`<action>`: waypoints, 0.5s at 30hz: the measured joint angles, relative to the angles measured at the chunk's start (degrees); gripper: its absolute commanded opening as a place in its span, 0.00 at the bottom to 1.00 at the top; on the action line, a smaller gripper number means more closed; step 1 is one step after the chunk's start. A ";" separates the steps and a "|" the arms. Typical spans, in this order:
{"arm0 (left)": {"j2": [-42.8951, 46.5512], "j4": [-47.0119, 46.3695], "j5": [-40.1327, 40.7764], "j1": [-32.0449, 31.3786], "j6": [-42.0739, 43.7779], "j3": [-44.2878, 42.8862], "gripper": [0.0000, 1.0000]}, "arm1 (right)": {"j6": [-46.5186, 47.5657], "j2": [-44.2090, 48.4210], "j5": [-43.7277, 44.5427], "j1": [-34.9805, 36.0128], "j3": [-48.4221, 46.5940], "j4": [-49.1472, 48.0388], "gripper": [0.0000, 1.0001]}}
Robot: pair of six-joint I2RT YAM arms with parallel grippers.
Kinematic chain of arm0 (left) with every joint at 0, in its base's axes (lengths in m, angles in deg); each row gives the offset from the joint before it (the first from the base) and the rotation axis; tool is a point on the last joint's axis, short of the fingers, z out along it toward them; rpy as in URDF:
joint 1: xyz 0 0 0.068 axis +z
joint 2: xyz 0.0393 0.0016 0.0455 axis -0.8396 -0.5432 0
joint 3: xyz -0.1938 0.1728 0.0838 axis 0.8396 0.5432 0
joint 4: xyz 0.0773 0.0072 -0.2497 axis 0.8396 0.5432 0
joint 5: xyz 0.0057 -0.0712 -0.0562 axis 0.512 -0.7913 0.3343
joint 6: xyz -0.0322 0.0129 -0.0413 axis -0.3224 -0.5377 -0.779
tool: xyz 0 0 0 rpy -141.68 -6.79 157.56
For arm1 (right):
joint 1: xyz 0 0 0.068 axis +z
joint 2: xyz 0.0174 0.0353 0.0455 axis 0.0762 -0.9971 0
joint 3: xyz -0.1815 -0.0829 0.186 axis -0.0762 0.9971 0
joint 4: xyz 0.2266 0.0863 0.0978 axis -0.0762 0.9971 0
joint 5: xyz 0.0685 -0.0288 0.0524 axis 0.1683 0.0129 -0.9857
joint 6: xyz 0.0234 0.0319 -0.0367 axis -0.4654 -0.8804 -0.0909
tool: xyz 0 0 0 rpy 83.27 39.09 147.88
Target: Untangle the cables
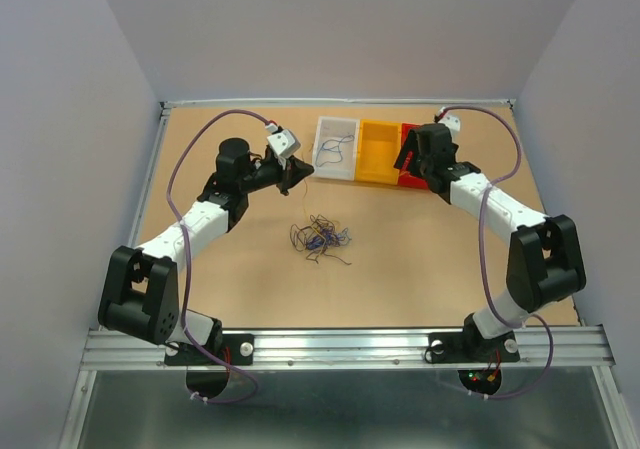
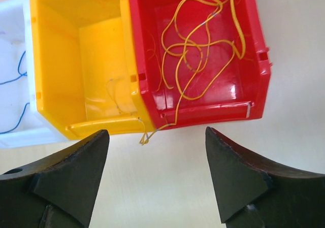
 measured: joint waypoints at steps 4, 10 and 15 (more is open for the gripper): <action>0.22 -0.04 0.28 0.00 0.07 0.26 0.00 | -1.88 -1.90 0.24 1.70 0.20 -0.04 0.81; 0.39 0.00 0.39 -0.11 0.37 0.74 0.00 | -3.52 -5.81 0.20 2.54 0.20 -0.70 0.68; 0.42 0.00 0.46 -0.28 0.52 0.74 0.00 | -4.15 -8.87 0.00 2.54 0.17 -0.94 0.42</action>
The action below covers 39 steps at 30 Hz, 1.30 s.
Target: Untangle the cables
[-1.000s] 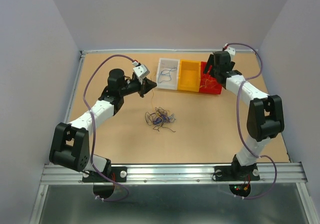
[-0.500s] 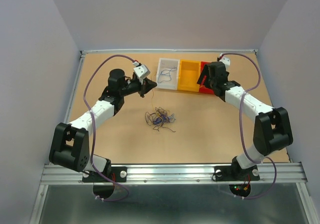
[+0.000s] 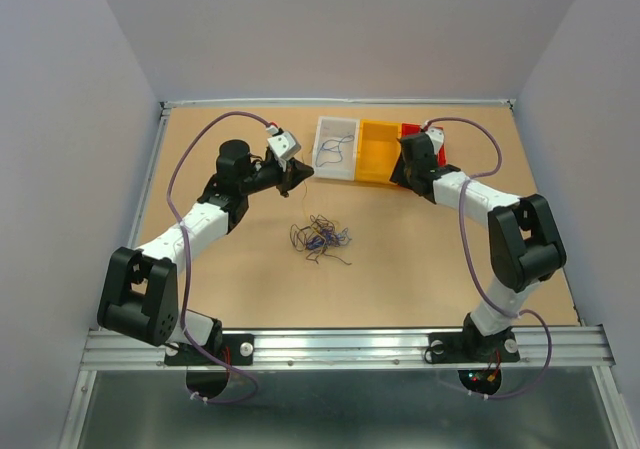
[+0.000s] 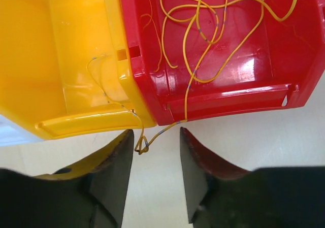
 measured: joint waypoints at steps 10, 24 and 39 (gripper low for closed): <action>0.00 0.00 0.02 -0.09 0.37 0.00 0.00 | -0.76 -0.31 0.20 0.00 -0.02 -1.29 0.01; 0.00 0.00 0.44 -0.50 0.94 0.00 0.00 | -1.31 -0.22 -7.17 -6.62 -0.02 -3.69 0.01; 0.00 0.02 1.38 -1.11 1.44 0.00 0.00 | -4.90 1.53 -19.52 -16.11 0.42 -11.21 0.00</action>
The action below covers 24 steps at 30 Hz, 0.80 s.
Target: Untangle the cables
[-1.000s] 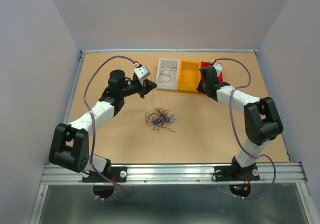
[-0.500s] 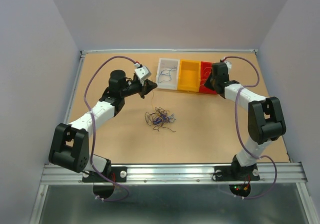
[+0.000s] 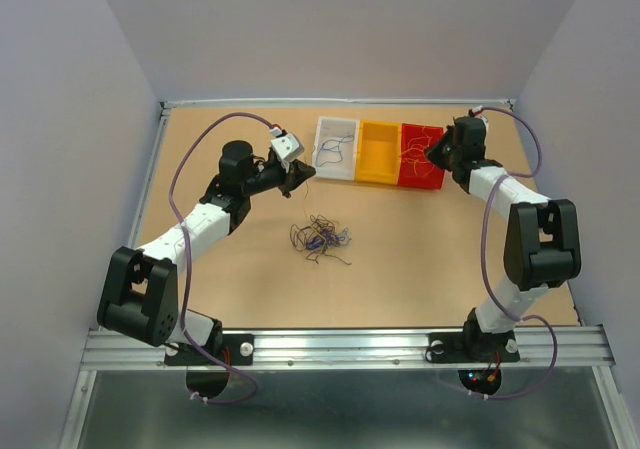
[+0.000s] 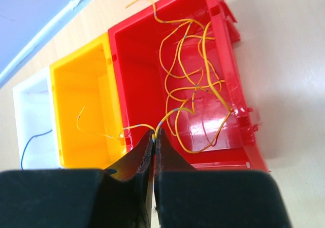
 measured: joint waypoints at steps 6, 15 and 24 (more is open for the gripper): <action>0.00 0.00 0.09 -0.02 0.20 0.00 0.00 | -2.23 -0.20 1.64 -1.62 0.00 -0.94 0.01; 0.00 0.02 0.33 -0.24 0.37 0.02 0.00 | -4.57 -0.87 8.44 -2.49 0.00 -1.70 0.00; 0.00 0.09 0.63 -0.50 0.48 0.02 0.00 | -2.80 -0.90 11.34 -2.40 0.00 -1.84 0.01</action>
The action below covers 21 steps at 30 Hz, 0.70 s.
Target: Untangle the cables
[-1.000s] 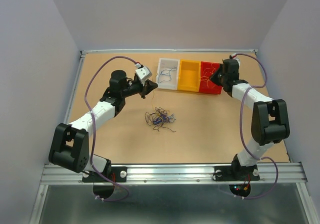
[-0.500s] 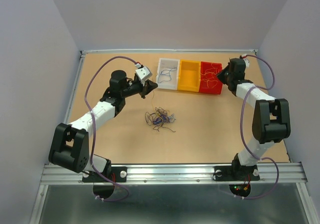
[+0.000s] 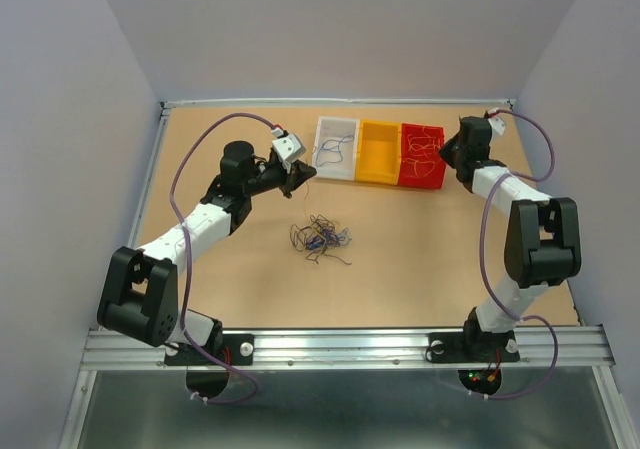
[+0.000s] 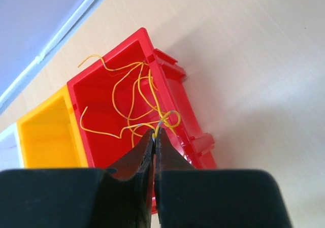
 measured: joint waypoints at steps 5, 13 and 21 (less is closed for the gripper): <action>0.00 0.13 0.52 -0.24 0.24 0.00 0.00 | 3.34 -0.90 2.01 2.16 -0.02 -0.09 0.01; 0.00 0.48 0.98 -0.74 0.59 0.00 0.00 | 7.19 -8.59 2.95 7.08 -3.72 0.92 0.01; 1.07 0.76 1.38 -1.29 1.11 0.68 0.00 | 8.15 -15.63 3.26 7.85 -7.39 1.73 0.01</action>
